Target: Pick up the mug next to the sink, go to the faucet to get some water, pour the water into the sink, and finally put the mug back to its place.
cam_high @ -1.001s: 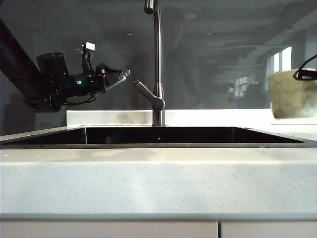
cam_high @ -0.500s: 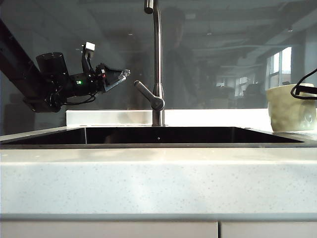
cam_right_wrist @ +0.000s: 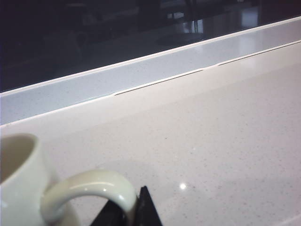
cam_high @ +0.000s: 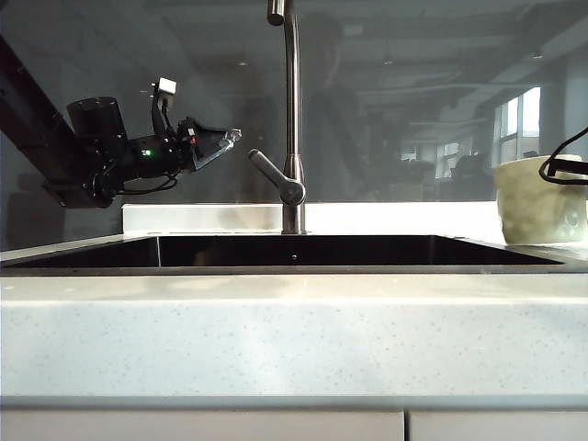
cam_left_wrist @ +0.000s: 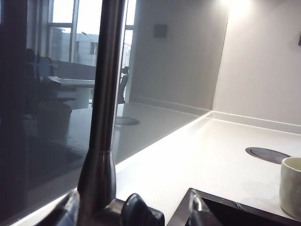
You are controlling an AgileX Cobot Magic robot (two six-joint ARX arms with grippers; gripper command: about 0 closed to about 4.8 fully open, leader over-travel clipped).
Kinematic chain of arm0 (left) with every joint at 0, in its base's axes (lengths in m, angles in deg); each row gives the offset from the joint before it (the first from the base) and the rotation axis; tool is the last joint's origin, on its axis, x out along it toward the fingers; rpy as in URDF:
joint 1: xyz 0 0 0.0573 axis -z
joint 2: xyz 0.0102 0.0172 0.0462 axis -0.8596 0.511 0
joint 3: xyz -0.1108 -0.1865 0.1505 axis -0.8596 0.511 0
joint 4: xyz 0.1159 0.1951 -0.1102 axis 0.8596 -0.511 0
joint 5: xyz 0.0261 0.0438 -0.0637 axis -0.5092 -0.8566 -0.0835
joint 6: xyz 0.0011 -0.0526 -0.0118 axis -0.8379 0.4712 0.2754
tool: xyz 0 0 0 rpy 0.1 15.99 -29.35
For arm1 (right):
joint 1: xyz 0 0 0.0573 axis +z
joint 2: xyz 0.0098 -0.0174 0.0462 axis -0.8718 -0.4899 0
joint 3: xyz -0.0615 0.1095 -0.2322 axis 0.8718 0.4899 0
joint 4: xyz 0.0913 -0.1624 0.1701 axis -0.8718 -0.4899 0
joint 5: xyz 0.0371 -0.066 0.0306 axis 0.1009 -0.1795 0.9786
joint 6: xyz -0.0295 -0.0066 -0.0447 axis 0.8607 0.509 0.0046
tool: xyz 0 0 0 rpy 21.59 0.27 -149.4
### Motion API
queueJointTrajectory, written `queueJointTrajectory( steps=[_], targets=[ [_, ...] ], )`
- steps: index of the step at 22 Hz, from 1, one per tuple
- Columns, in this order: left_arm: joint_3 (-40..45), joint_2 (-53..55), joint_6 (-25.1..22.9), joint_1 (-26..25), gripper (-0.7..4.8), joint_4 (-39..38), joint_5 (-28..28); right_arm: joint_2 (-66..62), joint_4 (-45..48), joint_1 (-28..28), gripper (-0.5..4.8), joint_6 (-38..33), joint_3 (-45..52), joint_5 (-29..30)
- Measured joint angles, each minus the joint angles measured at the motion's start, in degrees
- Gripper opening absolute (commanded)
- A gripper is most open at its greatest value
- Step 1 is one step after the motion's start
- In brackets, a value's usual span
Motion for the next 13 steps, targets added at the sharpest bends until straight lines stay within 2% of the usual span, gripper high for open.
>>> queueJointTrajectory(
  steps=[4, 13],
  targets=[
    [0.0, 0.0, 0.0, 0.0, 2.96, 0.0, 0.0, 0.0, 0.5, 0.0, 1.0, -0.3, 0.0, 0.0],
    [0.0, 0.0, 1.2, 0.0, 2.96, 0.0, 0.0, 0.2, 2.6, 0.1, 0.99, -0.7, 0.5, 0.2]
  ],
)
